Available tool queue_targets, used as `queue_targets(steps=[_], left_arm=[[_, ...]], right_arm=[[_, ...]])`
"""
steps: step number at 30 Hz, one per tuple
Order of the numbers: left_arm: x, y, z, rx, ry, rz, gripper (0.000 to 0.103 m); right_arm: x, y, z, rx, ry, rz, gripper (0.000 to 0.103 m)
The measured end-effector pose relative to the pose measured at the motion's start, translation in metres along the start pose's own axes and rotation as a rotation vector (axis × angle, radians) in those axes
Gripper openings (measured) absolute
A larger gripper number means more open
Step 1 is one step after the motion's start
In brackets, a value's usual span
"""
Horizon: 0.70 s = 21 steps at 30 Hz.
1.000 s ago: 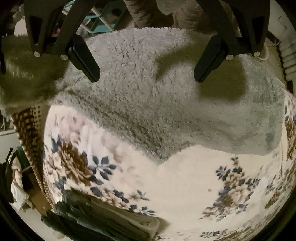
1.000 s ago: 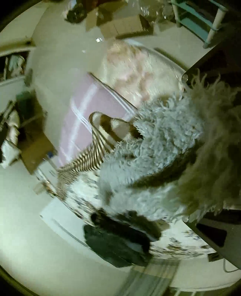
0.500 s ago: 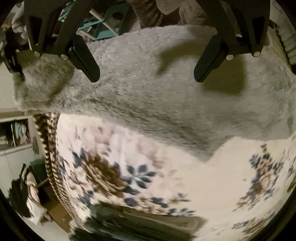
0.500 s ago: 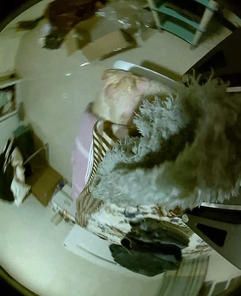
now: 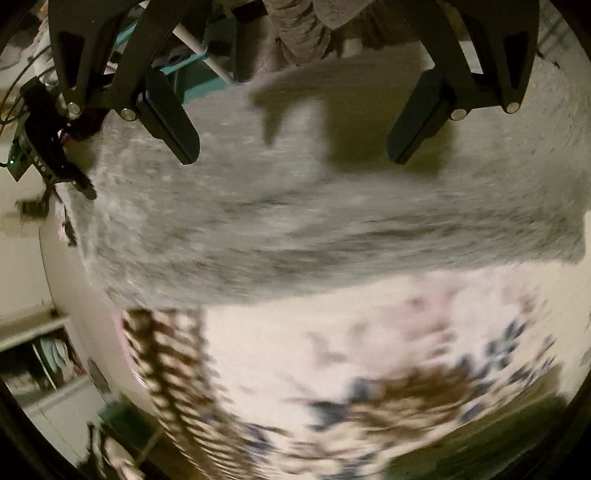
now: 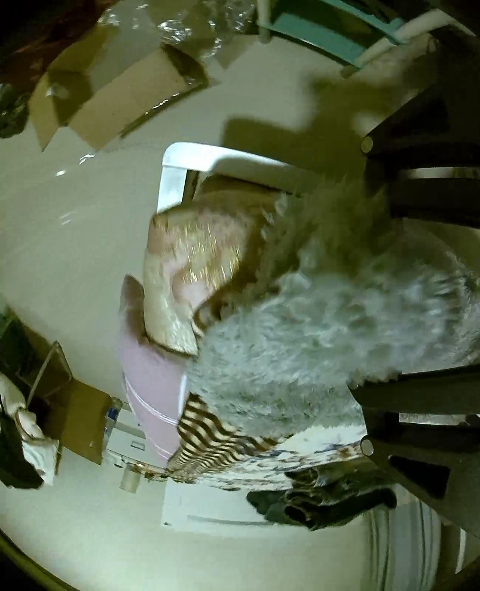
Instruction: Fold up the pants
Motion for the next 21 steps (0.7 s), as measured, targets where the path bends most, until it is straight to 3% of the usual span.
queue_targets(steps=[6,8,10,15,21], left_arm=[[-0.057,-0.009,-0.004,-0.001,-0.015,-0.093,0.103],[-0.066,-0.011,-0.002,-0.008,-0.020,-0.107,0.103],[-0.064,-0.012,0.004,-0.016,-0.026,-0.102,0.103],[-0.028,-0.010,0.031,-0.043,-0.025,-0.031,0.103],[0.052,0.001,0.072,-0.095,-0.040,0.080,0.103]], right_arm=[[-0.012,-0.006,0.018,-0.027,-0.055,-0.033,0.042],[-0.004,-0.006,0.033,-0.090,-0.049,-0.014,0.025],[0.022,0.000,0.050,-0.120,-0.054,0.064,0.022],[0.110,0.042,0.077,-0.095,-0.131,0.315,0.020],[0.187,0.115,0.059,-0.003,-0.168,0.533,0.019]])
Point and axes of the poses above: each gripper's, at about its wrist camera, not at the fingertips, and z roughly against the way its jaws point, x to its left, y to its underside, the point moved 1 cm from there along -z, roughly the way its jaws point
